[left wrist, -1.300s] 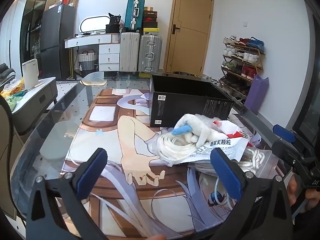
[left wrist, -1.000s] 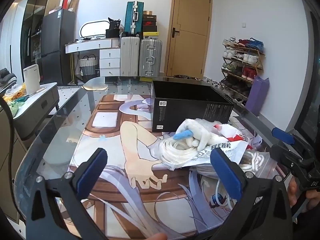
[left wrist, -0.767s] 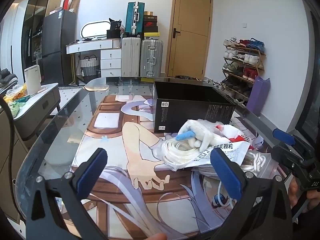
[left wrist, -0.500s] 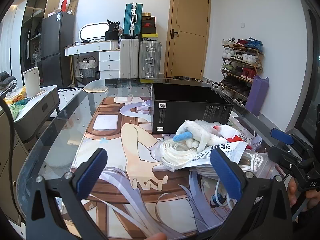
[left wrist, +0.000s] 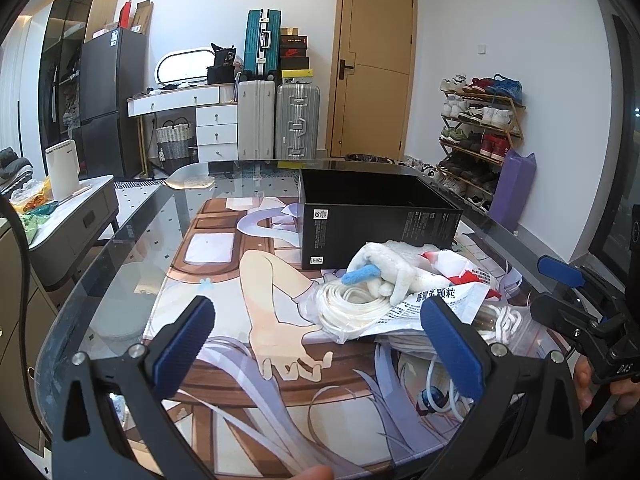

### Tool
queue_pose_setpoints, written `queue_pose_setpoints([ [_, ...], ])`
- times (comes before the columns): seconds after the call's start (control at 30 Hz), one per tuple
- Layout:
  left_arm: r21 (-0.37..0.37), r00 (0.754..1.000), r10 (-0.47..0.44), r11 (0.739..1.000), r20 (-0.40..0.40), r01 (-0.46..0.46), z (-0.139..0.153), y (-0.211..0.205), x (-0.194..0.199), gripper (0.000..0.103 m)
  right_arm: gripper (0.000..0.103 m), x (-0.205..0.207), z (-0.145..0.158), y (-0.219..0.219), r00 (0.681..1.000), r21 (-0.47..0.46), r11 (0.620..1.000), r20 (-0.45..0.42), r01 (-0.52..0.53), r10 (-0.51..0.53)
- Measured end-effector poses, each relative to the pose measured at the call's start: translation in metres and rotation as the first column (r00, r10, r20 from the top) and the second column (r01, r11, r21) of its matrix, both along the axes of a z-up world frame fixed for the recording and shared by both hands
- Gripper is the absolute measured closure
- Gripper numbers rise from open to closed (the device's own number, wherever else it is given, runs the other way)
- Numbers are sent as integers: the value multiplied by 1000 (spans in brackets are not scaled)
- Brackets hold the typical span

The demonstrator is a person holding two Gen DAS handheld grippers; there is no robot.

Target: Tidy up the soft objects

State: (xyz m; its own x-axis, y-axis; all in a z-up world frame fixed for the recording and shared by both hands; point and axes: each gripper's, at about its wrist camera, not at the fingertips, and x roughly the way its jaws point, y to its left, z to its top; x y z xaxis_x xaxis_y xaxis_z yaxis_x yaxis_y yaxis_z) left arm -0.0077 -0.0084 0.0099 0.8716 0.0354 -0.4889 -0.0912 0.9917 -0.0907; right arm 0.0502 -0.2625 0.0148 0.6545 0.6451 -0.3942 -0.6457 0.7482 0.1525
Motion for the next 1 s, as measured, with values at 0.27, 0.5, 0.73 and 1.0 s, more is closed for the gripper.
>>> queue_pose_setpoints([
  [0.27,-9,1000,-13,1000,5,13,1,2,0,0,0,0,0,0,1000,0,1000,0,0,0],
  [0.5,-6,999,-34,999,10,34,3,0,-1,0,0,-6,0,7,1000,-3,1000,-1,-10,10],
  [0.73,-18,999,-54,998,1,54,5,1,-1,0,0,-6,0,9,1000,-3,1000,0,-6,6],
  [1.0,-28,997,-72,997,-22,72,5,1,2,0,0,-3,6,3,1000,14,1000,-20,-2,3],
])
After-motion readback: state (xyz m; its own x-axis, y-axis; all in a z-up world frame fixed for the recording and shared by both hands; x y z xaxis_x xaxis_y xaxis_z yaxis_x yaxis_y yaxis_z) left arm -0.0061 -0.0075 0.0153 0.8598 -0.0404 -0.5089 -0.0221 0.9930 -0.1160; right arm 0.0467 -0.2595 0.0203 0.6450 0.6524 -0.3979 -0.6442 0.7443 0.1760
